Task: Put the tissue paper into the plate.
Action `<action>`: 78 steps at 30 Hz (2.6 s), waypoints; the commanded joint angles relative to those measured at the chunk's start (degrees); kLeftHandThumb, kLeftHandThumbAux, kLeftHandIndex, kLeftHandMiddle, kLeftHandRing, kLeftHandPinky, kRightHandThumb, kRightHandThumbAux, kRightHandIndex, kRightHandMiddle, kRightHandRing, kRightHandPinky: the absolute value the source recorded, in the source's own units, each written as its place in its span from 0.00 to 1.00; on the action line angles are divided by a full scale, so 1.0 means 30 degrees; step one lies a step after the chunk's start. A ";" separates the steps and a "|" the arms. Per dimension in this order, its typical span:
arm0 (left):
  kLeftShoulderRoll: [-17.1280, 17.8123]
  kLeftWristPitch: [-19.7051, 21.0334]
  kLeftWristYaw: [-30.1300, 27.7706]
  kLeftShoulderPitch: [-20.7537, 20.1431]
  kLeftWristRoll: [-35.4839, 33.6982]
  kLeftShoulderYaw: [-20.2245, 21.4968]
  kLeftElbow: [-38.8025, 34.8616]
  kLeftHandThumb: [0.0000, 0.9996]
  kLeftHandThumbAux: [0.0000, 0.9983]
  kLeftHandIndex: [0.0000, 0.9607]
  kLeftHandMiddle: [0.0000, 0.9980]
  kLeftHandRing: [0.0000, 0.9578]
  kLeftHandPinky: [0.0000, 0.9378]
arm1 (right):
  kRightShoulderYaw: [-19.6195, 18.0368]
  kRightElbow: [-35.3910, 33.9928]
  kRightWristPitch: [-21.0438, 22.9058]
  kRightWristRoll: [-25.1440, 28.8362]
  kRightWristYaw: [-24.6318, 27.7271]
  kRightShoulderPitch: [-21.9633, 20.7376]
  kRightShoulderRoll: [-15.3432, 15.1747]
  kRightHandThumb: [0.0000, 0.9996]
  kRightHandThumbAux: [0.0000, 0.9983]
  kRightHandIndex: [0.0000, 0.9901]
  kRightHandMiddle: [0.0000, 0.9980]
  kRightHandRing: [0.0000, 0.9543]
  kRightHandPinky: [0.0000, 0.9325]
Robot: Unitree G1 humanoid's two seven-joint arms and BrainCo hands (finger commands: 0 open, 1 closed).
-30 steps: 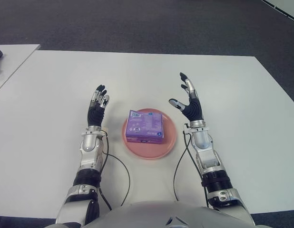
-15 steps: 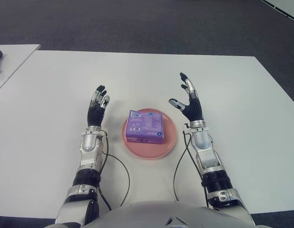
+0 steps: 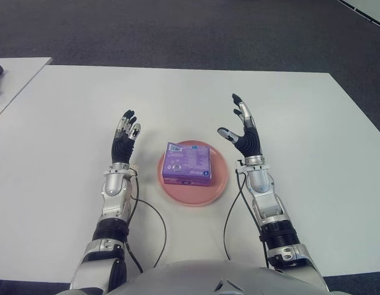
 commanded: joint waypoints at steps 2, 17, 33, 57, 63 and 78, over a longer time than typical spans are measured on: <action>0.0168 0.0217 0.0065 0.0079 0.0028 0.0099 0.0236 0.00 0.50 0.00 0.00 0.00 0.00 | 0.0092 0.0146 0.0399 -0.0220 -0.0096 0.0247 0.0097 0.02 0.39 0.00 0.00 0.00 0.00; 0.0251 0.0201 -0.0148 0.0002 -0.0294 0.0199 0.0439 0.00 0.50 0.00 0.00 0.00 0.00 | 0.0143 0.0209 0.0454 -0.0305 -0.0168 0.0176 0.0171 0.02 0.39 0.00 0.00 0.00 0.00; 0.0555 0.0194 -0.0036 -0.0018 -0.0099 0.0175 0.0412 0.00 0.48 0.00 0.00 0.00 0.00 | 0.0354 0.0174 0.0624 -0.0538 -0.0379 0.0120 0.0372 0.02 0.39 0.00 0.00 0.00 0.00; 0.0749 -0.0933 -0.0610 -0.0960 -0.0586 0.0232 0.1325 0.01 0.50 0.00 0.00 0.00 0.00 | 0.0542 0.0305 0.0668 -0.0721 -0.0639 0.0054 0.0486 0.02 0.39 0.00 0.00 0.00 0.00; 0.0646 -0.1019 -0.0498 -0.0957 -0.0548 0.0237 0.1260 0.02 0.50 0.00 0.00 0.00 0.00 | -0.3090 0.9402 0.0209 0.2348 -0.3403 -0.2846 0.0808 0.05 0.47 0.00 0.00 0.00 0.00; 0.0712 -0.1090 -0.0382 -0.0974 -0.0493 0.0287 0.1414 0.01 0.49 0.00 0.00 0.00 0.00 | -0.5334 1.4779 -0.1467 0.4661 -0.3757 -0.4772 0.0931 0.11 0.59 0.00 0.00 0.00 0.00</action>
